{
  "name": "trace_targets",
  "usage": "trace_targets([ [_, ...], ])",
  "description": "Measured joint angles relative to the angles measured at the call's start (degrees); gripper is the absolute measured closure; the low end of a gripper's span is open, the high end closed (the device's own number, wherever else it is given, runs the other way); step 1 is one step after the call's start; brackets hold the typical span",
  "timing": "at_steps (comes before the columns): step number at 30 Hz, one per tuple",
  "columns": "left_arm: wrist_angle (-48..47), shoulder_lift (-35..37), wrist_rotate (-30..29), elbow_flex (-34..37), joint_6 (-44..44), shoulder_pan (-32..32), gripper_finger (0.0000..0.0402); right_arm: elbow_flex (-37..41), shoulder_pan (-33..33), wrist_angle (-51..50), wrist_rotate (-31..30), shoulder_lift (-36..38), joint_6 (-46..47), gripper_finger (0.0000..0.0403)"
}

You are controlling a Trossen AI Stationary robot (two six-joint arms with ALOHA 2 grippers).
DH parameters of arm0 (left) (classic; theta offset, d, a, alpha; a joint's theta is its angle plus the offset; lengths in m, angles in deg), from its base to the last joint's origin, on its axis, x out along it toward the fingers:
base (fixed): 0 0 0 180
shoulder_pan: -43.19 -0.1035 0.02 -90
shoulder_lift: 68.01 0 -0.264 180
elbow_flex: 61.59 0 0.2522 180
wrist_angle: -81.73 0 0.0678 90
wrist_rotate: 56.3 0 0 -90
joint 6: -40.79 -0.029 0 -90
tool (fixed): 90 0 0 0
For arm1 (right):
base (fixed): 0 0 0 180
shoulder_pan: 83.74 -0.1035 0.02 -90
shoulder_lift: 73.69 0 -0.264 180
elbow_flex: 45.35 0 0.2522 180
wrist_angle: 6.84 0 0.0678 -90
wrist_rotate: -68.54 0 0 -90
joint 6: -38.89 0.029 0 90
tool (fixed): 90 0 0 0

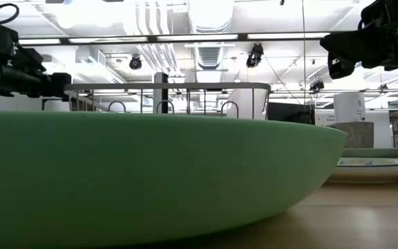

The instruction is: Sort dishes

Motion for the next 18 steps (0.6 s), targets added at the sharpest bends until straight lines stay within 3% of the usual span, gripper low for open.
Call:
trace_targets([
  [18,0.02,0.00,0.00,0.00,0.00,-0.01,0.0401,0.00,-0.02,0.00,0.00,0.00,0.00,0.0372],
])
